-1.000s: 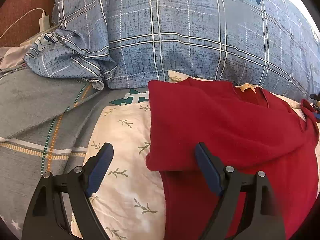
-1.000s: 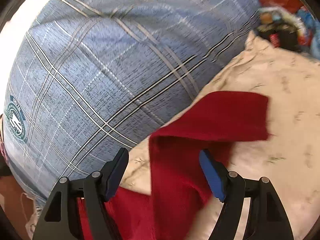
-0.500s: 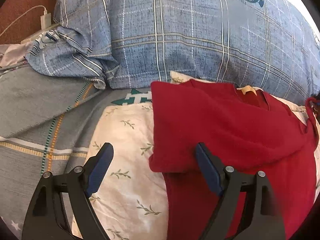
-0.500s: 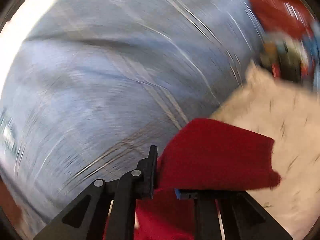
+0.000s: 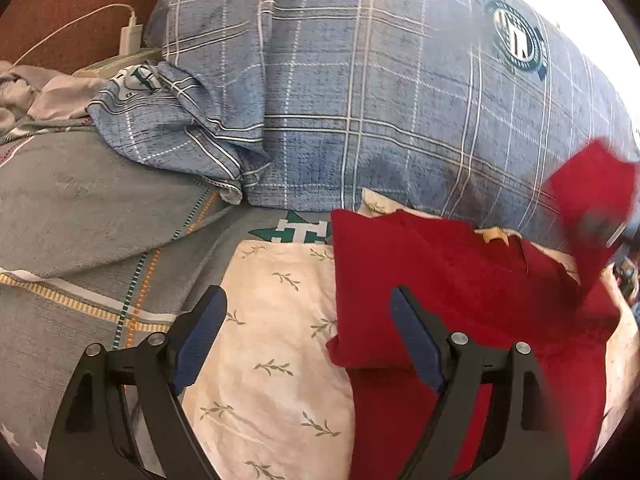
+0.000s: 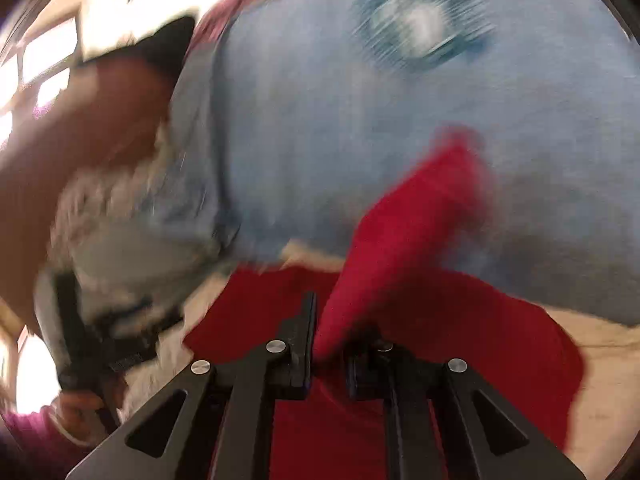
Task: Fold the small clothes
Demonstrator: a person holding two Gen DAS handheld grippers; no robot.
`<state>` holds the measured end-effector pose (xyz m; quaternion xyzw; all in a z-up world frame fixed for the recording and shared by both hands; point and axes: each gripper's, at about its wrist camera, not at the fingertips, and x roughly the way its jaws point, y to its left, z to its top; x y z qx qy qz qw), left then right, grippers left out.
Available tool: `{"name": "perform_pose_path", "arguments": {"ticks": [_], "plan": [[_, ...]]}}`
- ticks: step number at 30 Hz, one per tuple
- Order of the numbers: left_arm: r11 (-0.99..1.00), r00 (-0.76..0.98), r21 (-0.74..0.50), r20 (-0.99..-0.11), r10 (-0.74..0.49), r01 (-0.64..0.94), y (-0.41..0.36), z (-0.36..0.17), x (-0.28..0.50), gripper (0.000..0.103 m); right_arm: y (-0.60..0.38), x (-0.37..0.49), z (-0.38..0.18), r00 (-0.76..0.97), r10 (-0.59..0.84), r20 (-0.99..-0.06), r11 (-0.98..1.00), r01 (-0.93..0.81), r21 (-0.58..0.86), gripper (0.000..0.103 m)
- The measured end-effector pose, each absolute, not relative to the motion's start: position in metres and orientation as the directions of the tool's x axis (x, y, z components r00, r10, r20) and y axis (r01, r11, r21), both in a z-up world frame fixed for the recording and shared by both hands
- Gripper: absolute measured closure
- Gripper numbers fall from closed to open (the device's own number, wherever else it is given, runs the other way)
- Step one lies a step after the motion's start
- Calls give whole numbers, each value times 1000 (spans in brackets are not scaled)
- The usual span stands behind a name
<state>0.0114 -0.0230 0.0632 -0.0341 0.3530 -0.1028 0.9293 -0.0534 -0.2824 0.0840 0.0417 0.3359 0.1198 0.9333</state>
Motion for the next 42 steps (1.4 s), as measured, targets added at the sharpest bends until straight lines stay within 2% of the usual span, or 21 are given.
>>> {"name": "perform_pose_path", "arguments": {"ticks": [1,2,3,7,13,17,21,24,25,26,27,28,29,30,31,33,37,39,40,41,42], "plan": [[976,726,-141,-652,-218,166,-22,63,13,19,-265,-47,63,719,249,-649,968,-203,147,84],[975,722,-146,-655,-223,169,-21,62,14,19,-246,-40,39,672,244,-699,968,-211,135,70],[972,717,-156,-656,-235,176,-20,62,15,19,-239,-38,26,640,242,-729,968,-213,134,65],[965,714,-186,-649,-262,184,-19,63,16,19,-239,-67,8,630,270,-728,961,-224,162,46],[954,698,-183,-651,-299,237,-34,61,11,19,-303,-117,37,717,172,-676,983,-85,160,43],[951,691,-154,-657,-301,268,-47,63,12,19,-368,-162,55,770,-68,-634,989,136,58,32],[947,676,-161,-667,-313,279,-60,68,20,19,-409,-172,41,713,-220,-666,968,242,-60,32],[949,660,-115,-694,-288,294,-81,63,32,19,-415,-160,25,697,-222,-682,972,216,-95,42],[949,649,-96,-709,-277,300,-88,59,37,19,-418,-158,22,699,-216,-682,974,204,-100,64],[950,636,-81,-726,-263,301,-94,55,42,19,-416,-150,19,703,-219,-677,974,196,-112,94],[952,621,-70,-743,-249,298,-99,51,47,20,-412,-143,17,702,-226,-676,973,195,-123,93],[950,600,-74,-760,-250,302,-104,46,53,29,-412,-142,18,700,-227,-676,973,199,-121,94],[946,581,-87,-771,-263,313,-107,44,56,41,-413,-144,22,710,-224,-668,972,208,-105,94],[945,567,-86,-782,-260,314,-109,42,59,71,-414,-152,31,733,-204,-649,976,205,-76,94],[948,560,-73,-792,-244,310,-109,43,61,78,-414,-158,33,742,-199,-640,977,199,-73,95],[945,570,-82,-780,-259,317,-103,47,61,81,-410,-171,32,734,-210,-646,977,184,-109,94],[942,561,-93,-783,-269,322,-90,46,59,83,-401,-182,-2,645,-214,-734,977,121,-178,94],[942,565,-82,-781,-264,327,-88,48,56,83,-410,-189,12,659,-151,-737,987,139,-77,90],[941,568,-81,-779,-265,328,-87,50,54,83,-415,-191,20,662,-123,-739,988,148,-33,84],[941,570,-83,-777,-267,327,-86,54,53,83,-421,-196,35,686,-83,-723,986,161,40,70],[944,579,-77,-773,-260,321,-84,57,52,83,-424,-199,45,710,-69,-700,983,169,74,62]]}}
